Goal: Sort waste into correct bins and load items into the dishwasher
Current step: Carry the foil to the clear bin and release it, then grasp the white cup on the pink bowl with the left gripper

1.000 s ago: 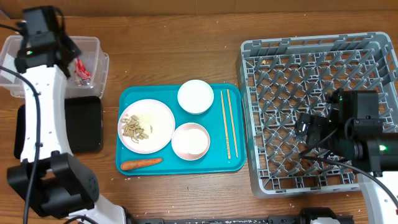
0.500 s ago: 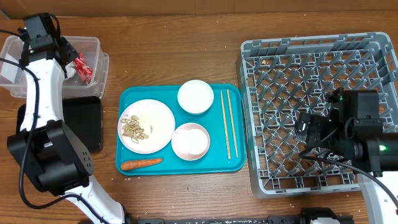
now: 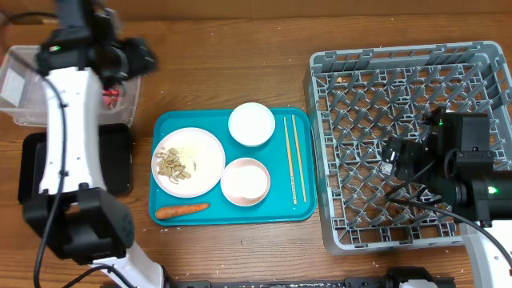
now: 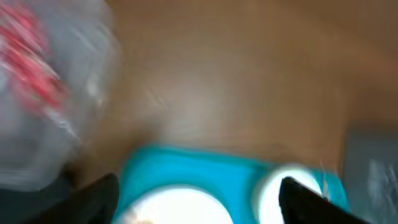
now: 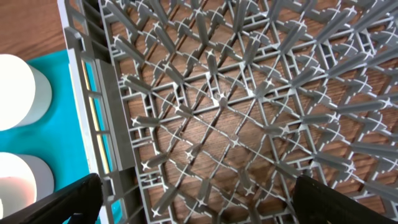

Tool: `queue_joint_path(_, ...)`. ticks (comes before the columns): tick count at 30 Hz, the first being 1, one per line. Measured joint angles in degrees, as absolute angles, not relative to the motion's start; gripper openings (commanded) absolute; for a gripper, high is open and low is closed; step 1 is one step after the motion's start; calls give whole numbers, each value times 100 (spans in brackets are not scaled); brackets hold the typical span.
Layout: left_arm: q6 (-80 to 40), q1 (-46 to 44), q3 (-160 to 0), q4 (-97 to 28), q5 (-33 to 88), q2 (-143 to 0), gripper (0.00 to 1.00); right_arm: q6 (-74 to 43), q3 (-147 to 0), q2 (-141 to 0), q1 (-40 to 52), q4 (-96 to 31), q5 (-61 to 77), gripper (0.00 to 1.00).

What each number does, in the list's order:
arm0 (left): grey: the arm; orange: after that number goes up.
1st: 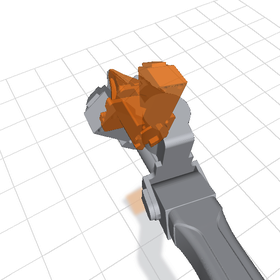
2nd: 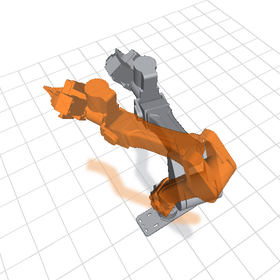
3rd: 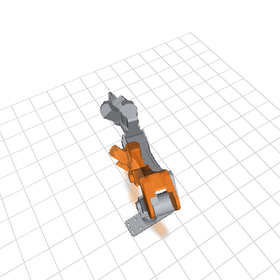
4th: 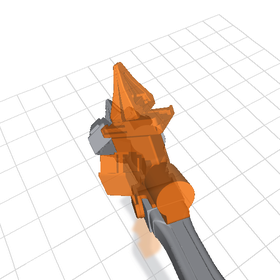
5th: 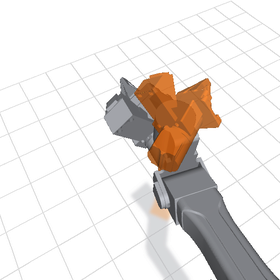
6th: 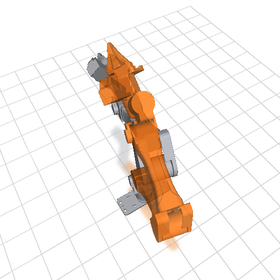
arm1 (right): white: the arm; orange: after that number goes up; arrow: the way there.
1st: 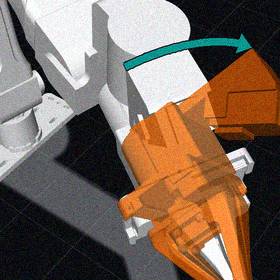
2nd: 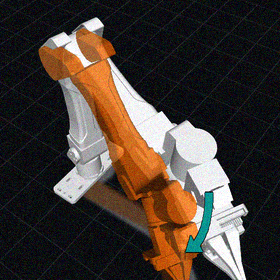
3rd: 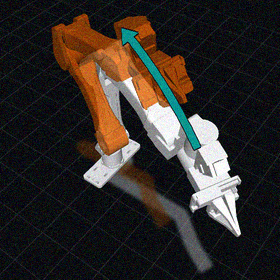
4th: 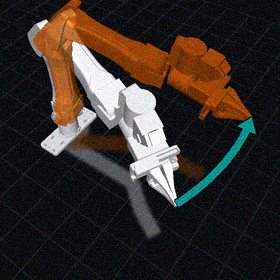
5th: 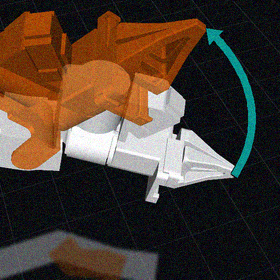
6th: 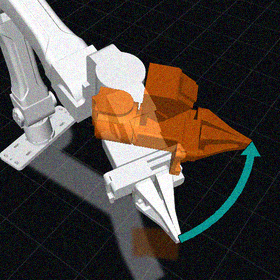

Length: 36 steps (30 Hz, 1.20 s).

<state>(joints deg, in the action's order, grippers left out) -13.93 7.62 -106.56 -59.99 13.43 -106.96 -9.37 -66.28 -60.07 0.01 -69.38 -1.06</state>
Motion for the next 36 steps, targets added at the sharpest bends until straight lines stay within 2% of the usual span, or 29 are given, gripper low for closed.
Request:
queue_joint_path(4, -1131, 73, -10650, -7111, 1614, -10698, 87, -1140, -6628, -6007, 3, -6908, -110, 100)
queue_joint_path(7, -980, -414, -10650, -7815, 1715, -10698, 79, -1240, -6630, -6007, 3, -7015, -115, 100)
queue_joint_path(11, -878, -939, -10650, -8593, 1715, -10698, 81, -1295, -6630, -6007, 3, -7240, -141, 100)
queue_joint_path(14, -878, -1474, -10650, -9258, 1441, -10698, 81, -1326, -6630, -6007, 3, -7422, -211, 100)
queue_joint_path(15, -886, -1629, -10650, -9430, 1313, -10698, 77, -1328, -6630, -6007, 3, -7465, -246, 100)
queue_joint_path(17, -956, -1968, -10650, -9653, 1033, -10698, 77, -1330, -6630, -6007, 3, -7581, -368, 100)
queue_joint_path(24, -1299, -2862, -10307, -9644, 709, -10256, 82, -1347, -6630, -6007, 1, -7712, -537, 100)
queue_joint_path(30, -1719, -2941, -9568, -9334, 298, -9028, 95, -1347, -6630, -6007, 3, -7703, -556, 100)
queue_joint_path(33, -1813, -2910, -9190, -8595, 158, -8726, 92, -1350, -6630, -6007, 3, -7699, -558, 100)
queue_joint_path(36, -1846, -2910, -8764, -7948, 123, -8761, 84, -1347, -6630, -6007, 1, -7699, -558, 100)
